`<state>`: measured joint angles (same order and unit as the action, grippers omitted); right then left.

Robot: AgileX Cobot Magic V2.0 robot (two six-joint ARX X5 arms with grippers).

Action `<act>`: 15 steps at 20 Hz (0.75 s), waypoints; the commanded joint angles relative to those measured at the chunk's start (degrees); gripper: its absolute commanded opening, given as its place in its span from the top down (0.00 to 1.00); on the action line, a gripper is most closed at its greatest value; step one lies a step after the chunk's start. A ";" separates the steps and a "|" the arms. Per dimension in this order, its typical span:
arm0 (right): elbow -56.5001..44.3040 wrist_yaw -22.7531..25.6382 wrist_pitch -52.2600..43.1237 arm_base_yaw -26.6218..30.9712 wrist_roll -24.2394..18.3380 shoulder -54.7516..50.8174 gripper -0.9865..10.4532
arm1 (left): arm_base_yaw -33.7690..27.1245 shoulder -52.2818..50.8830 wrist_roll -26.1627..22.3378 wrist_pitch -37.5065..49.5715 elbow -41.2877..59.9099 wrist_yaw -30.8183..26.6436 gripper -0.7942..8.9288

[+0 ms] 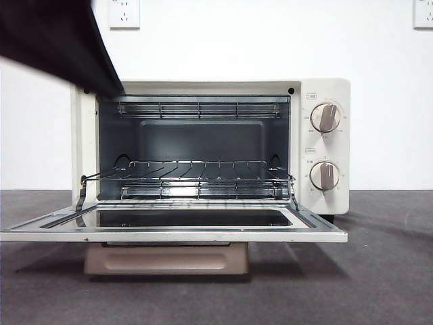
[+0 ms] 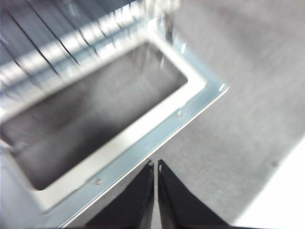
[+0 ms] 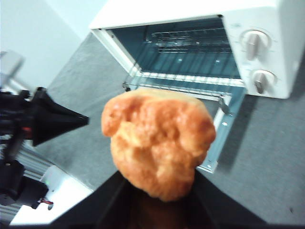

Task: The left arm flap open the oven, the right arm pick bread and place it into oven, the left arm flap close the oven

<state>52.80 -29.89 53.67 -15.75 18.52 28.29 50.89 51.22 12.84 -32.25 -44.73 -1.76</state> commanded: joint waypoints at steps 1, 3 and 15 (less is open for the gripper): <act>0.92 -1.33 -3.13 -0.57 0.76 3.34 0.80 | 0.48 -4.31 0.57 -4.33 -4.00 -1.84 0.90; 0.90 -2.10 -6.34 -1.86 1.20 7.19 0.80 | 0.46 -8.50 0.52 -8.35 -7.32 -4.26 0.90; 0.90 13.79 -33.77 -22.82 8.70 33.99 0.80 | 0.46 -25.86 1.92 -24.35 -11.98 -15.65 0.90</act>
<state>52.80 -16.88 21.06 -37.74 26.26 60.88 50.87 25.32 13.52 -57.12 -55.55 -17.04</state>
